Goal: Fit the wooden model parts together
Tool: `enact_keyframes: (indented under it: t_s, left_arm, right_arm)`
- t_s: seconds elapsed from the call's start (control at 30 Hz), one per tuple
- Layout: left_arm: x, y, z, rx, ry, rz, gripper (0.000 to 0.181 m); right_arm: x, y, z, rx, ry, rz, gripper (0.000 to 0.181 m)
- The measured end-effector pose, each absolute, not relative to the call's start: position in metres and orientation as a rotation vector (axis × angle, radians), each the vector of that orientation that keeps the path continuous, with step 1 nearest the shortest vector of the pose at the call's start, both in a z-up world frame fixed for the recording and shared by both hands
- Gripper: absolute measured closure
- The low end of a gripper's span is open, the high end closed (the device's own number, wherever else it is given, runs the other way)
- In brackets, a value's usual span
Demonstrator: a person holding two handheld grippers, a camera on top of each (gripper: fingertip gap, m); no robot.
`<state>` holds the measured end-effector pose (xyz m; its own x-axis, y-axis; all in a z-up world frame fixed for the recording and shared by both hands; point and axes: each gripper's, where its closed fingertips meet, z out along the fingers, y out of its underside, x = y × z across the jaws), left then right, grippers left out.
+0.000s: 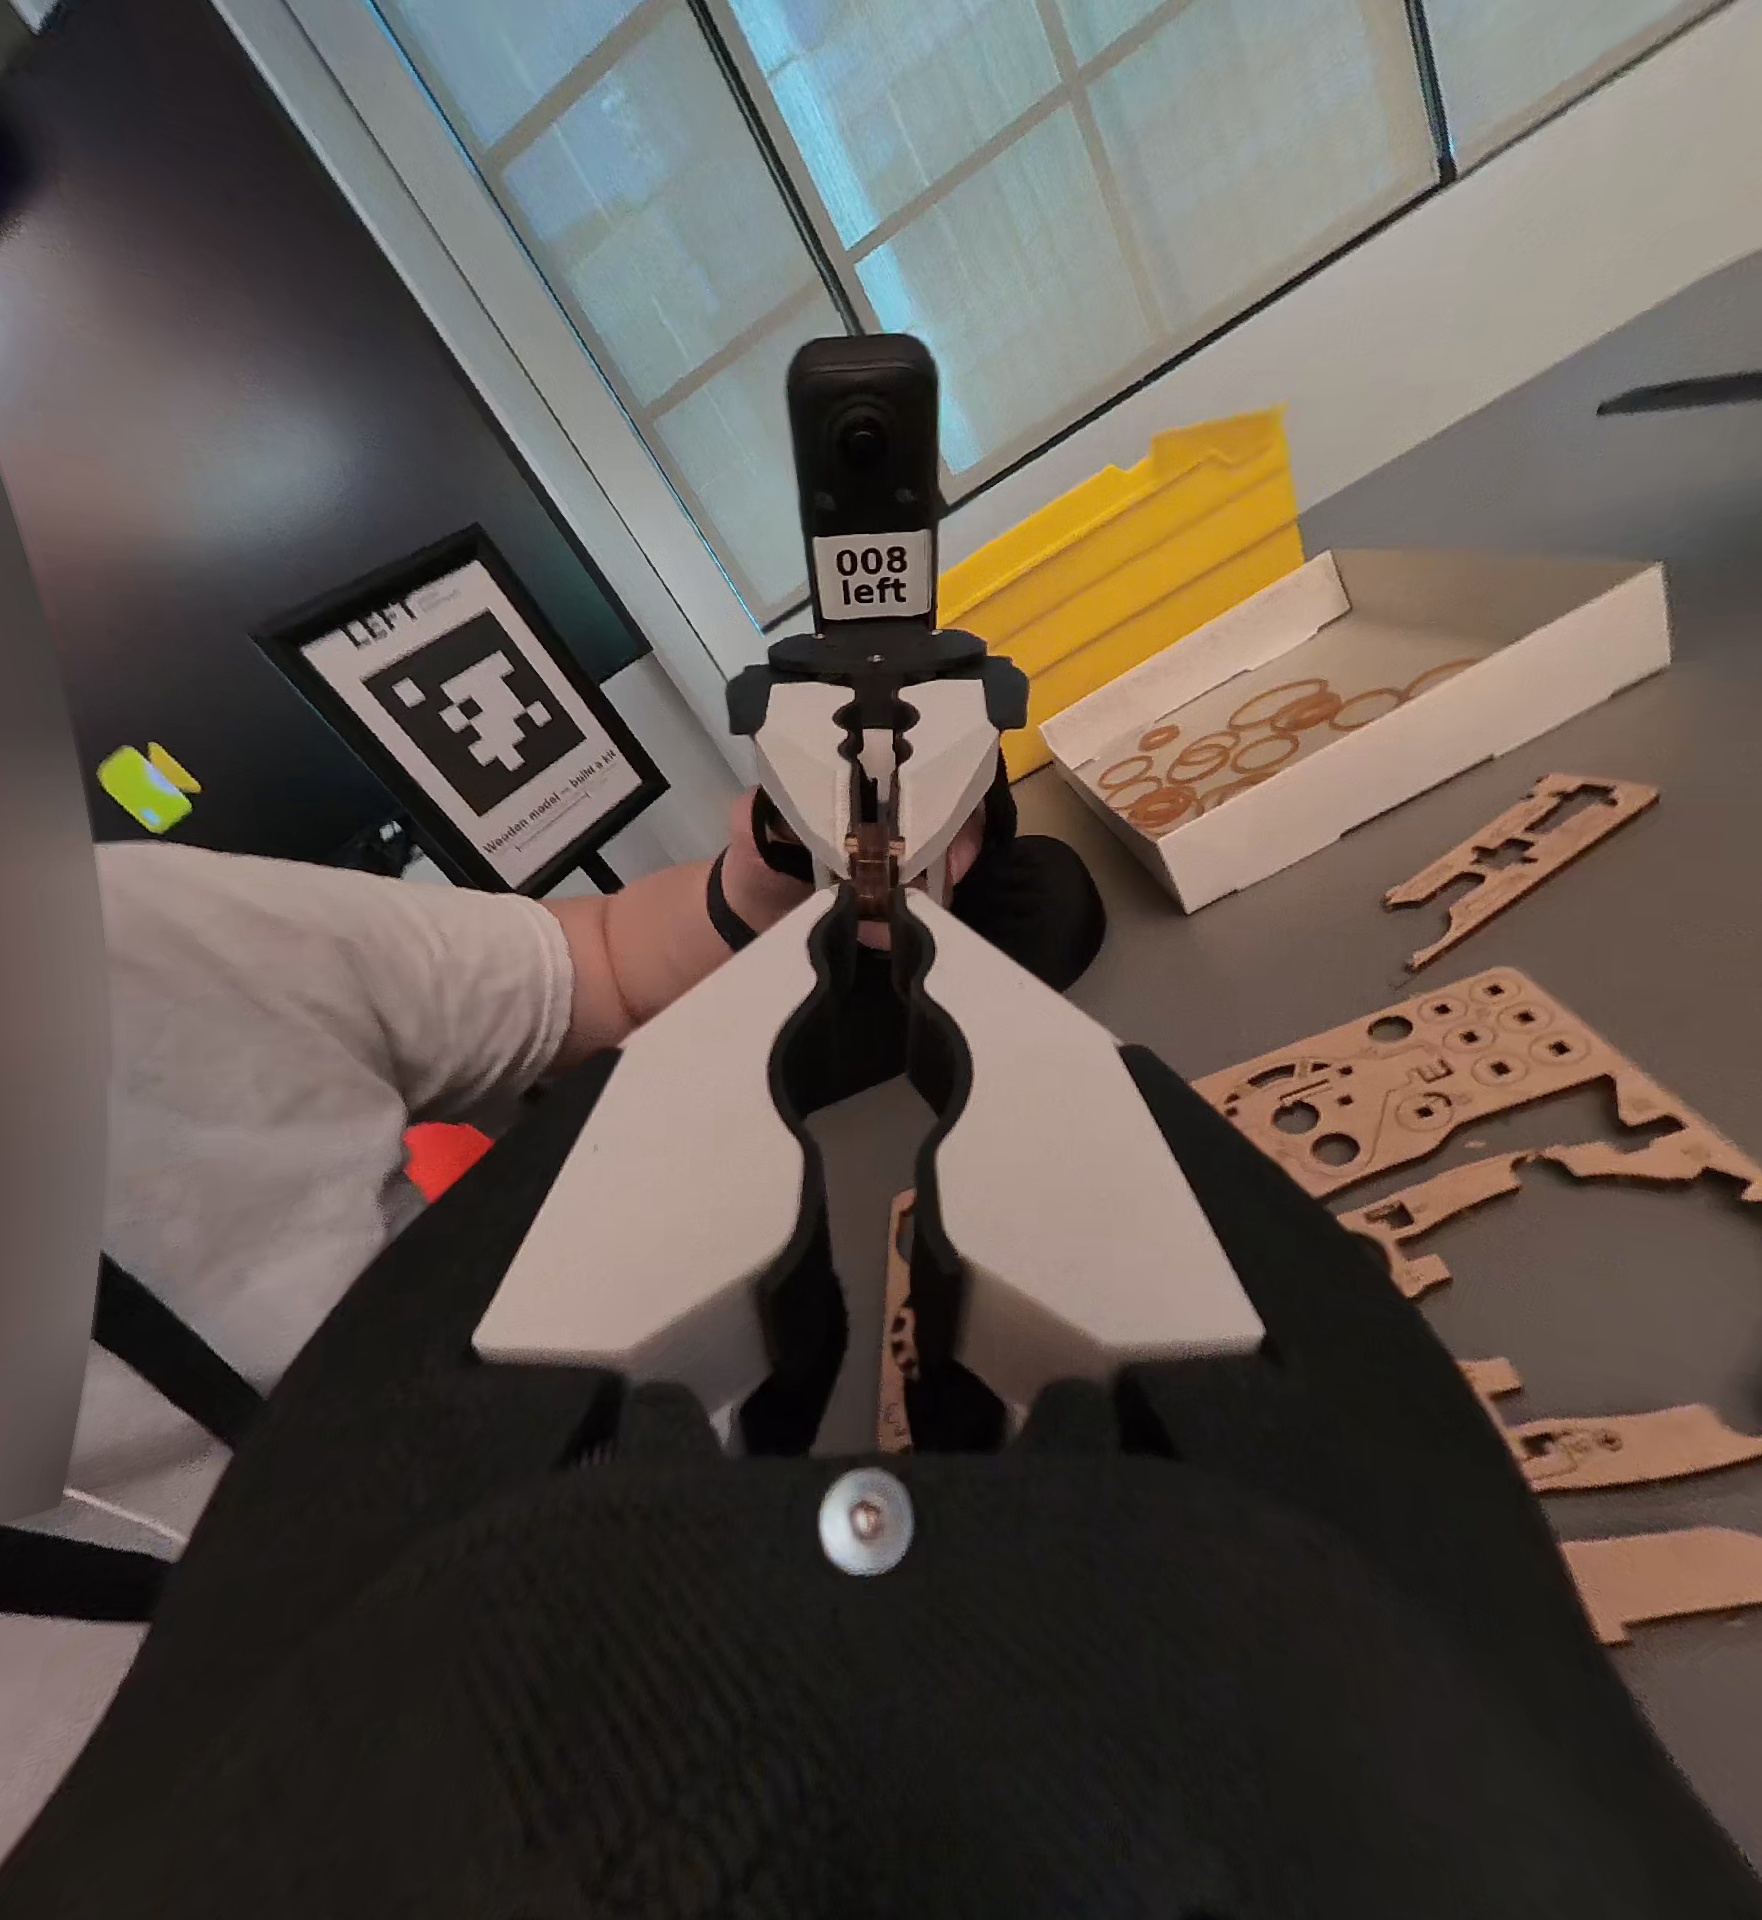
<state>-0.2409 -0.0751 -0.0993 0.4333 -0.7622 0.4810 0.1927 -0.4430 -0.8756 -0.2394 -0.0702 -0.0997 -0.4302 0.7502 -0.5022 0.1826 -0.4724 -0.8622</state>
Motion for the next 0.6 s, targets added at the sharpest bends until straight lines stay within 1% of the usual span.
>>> enact_keyframes:
  t_s: [0.03,0.13,0.27,0.33,0.47,0.6]
  left_arm:
    - [-0.24,-0.076,-0.097,-1.681,0.492,-1.227,0.177]
    - [-0.239,-0.079,-0.091,-1.655,0.44,-1.345,0.177]
    - [-0.24,-0.078,-0.092,-1.676,0.38,-1.416,0.177]
    - [-0.238,-0.078,-0.096,-1.701,0.368,-1.432,0.177]
    - [-0.233,-0.079,-0.103,-1.744,0.355,-1.452,0.177]
    - [-0.231,-0.08,-0.104,-1.745,0.355,-1.466,0.177]
  right_arm:
    - [-0.239,-0.07,-0.098,-1.344,-1.335,1.917,0.173]
    - [-0.238,-0.063,-0.096,-1.213,-1.398,1.689,0.146]
    - [-0.233,-0.061,-0.093,-0.971,-1.478,1.316,0.135]
    - [-0.23,-0.064,-0.088,-0.866,-1.491,1.158,0.135]
    - [-0.229,-0.075,-0.091,-0.729,-1.555,0.922,0.149]
    - [-0.231,-0.078,-0.101,-0.678,-1.612,0.786,0.151]
